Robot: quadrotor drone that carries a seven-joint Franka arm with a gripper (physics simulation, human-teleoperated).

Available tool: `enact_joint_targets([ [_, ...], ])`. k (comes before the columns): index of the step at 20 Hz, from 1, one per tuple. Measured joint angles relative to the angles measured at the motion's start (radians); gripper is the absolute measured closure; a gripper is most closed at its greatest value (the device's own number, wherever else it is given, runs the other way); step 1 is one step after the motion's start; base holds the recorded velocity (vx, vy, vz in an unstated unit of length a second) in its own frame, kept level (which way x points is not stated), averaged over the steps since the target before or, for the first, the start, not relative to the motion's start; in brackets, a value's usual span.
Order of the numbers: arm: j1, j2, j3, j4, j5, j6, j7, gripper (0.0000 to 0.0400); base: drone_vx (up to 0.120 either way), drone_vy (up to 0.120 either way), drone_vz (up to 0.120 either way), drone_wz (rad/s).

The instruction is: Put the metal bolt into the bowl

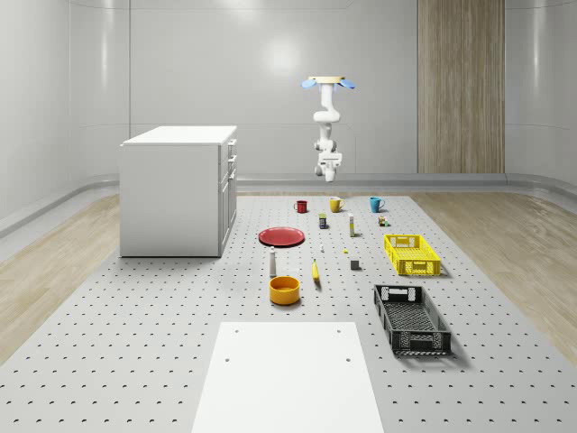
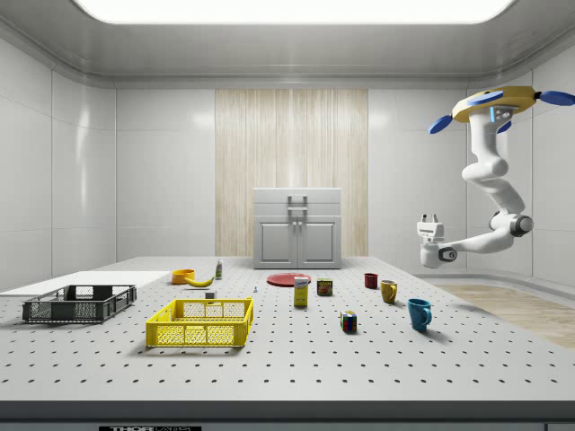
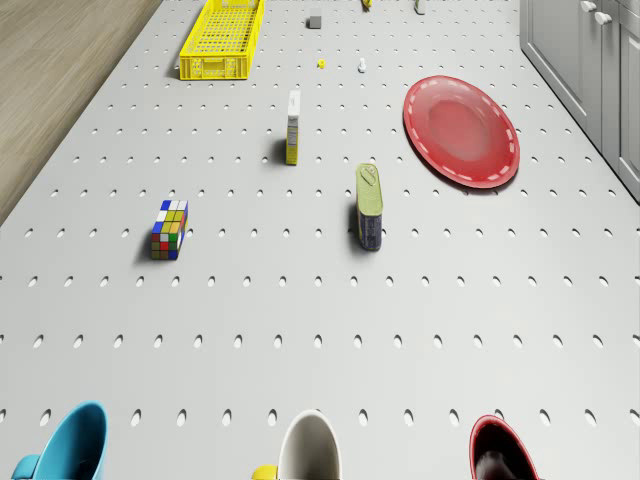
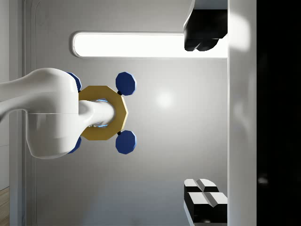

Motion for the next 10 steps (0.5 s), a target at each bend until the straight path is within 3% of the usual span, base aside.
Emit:
enact_joint_targets([
  [10, -0.001, 0.000, 0.001, 0.006, 0.000, 0.001, -0.001, 0.0000, 0.120, -0.120, 0.000, 0.000],
])
